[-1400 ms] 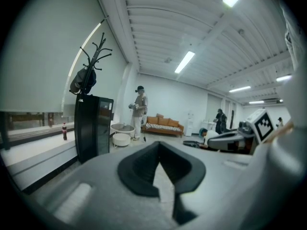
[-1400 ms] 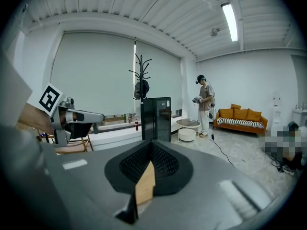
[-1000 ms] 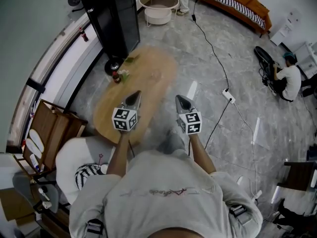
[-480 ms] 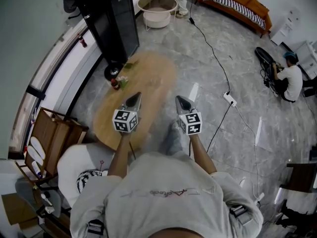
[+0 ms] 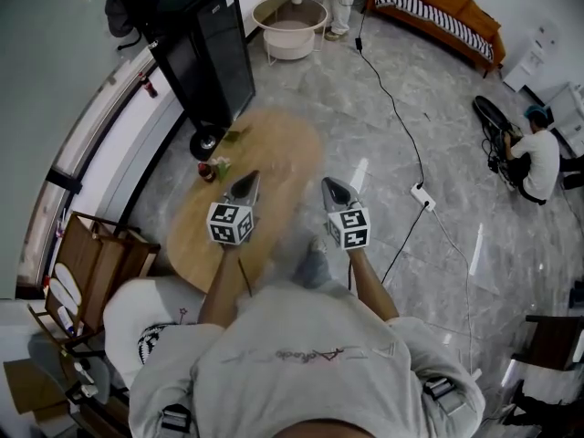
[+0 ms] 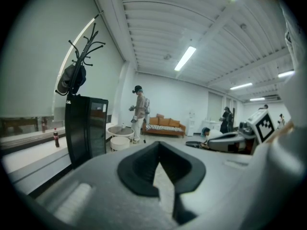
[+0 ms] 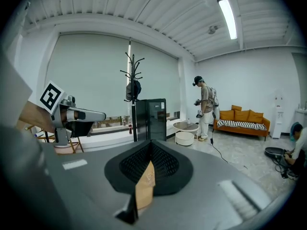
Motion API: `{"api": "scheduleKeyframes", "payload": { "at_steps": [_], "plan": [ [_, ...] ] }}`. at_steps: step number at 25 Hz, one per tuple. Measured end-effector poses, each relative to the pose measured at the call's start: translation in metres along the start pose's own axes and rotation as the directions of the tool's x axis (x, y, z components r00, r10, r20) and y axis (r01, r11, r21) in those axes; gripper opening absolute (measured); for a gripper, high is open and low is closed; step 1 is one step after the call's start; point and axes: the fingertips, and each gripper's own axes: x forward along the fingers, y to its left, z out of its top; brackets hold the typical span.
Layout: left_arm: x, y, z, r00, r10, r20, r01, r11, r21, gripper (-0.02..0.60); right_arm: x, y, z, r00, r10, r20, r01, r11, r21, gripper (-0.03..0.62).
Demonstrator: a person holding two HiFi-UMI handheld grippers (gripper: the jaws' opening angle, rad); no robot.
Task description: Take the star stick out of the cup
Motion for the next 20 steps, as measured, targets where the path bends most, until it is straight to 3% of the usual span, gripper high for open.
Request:
{"api": "scheduleKeyframes", "payload": {
  "at_steps": [20],
  "plan": [
    [0.178, 0.032, 0.045, 0.993, 0.118, -0.027, -0.118, 0.993, -0.019, -0.003, 0.114, -0.159, 0.046, 0.991, 0.132, -0.011, -0.132, 0.991, -0.030, 0.005]
  ]
}}
